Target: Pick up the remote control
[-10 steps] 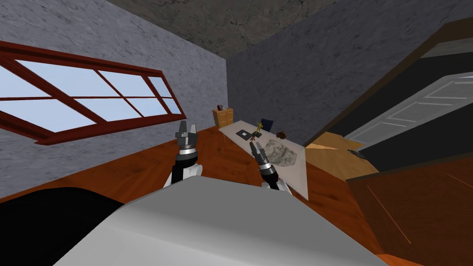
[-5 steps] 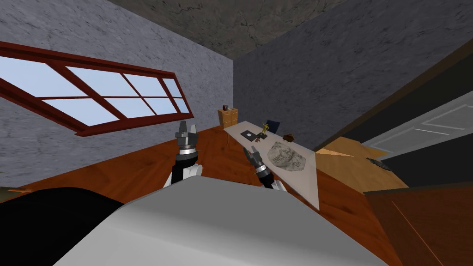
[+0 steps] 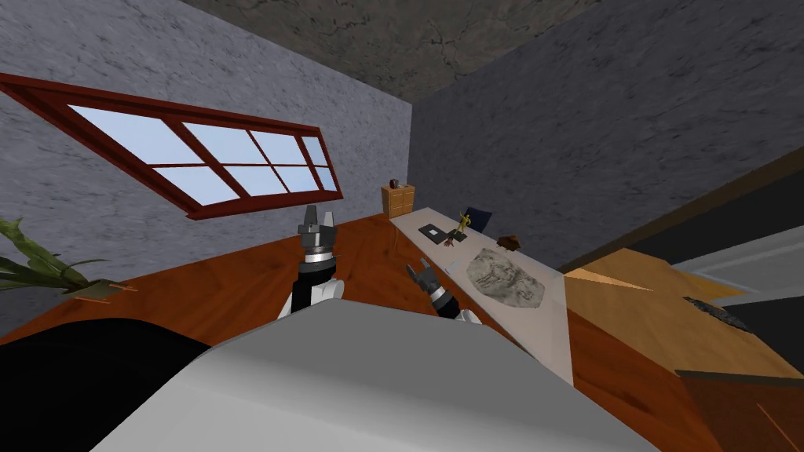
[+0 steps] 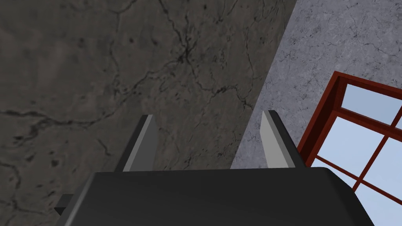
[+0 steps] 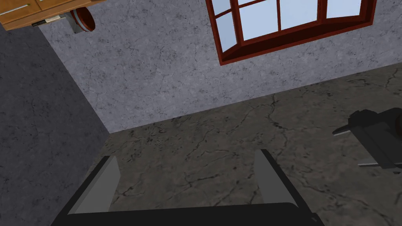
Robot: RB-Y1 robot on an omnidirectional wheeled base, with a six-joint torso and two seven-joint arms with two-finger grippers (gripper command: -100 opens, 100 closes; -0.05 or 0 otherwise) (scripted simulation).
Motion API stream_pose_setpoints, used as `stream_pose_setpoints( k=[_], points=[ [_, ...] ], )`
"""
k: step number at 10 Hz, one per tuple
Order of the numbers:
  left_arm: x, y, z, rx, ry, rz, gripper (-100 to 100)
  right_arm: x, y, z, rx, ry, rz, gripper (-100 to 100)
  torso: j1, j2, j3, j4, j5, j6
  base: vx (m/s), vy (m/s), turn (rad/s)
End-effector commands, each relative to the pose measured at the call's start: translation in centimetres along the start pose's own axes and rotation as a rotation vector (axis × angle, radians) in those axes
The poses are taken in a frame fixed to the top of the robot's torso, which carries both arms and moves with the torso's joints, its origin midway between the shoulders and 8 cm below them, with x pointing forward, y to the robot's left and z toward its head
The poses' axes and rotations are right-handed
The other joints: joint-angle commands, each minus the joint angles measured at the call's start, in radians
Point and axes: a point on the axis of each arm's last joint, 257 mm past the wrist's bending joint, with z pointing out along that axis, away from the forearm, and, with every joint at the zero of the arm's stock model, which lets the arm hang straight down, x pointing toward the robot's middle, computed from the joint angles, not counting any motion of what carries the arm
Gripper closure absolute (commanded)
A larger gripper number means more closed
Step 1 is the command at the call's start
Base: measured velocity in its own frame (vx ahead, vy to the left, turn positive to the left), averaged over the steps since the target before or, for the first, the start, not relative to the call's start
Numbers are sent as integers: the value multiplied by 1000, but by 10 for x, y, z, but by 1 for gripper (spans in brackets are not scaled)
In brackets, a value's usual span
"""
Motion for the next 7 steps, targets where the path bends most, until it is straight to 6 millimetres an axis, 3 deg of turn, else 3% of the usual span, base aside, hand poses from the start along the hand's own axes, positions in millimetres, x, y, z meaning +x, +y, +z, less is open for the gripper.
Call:
stream_pose_setpoints(
  k=[1,2,3,4,5,6,7],
  points=[
    [0,0,0,0,0,0,0,16,5,-9,-9,50,-43,-100,0,0,0,0,0,0,38,34,130],
    [0,0,0,0,0,0,0,49,5,-21,-24,135,-83,-100,-1,0,0,0,0,1,54,24,209],
    [0,0,0,0,0,0,0,51,6,-21,-29,143,-104,-100,-2,0,0,0,0,0,51,24,168],
    [0,0,0,0,0,0,0,84,5,-38,-48,232,-152,-100,-2,0,0,0,0,1,65,49,291],
    [0,0,0,0,0,0,0,86,5,-38,-52,239,-168,-100,0,-1,-1,0,0,0,62,33,106],
    [0,0,0,0,0,0,0,117,3,-58,-75,327,-219,-100,-1,-1,-1,0,0,1,84,23,277],
    [0,0,0,0,0,0,0,120,2,-60,-78,336,-232,-100,-2,-2,-1,0,0,0,69,2,126]
  ],
)
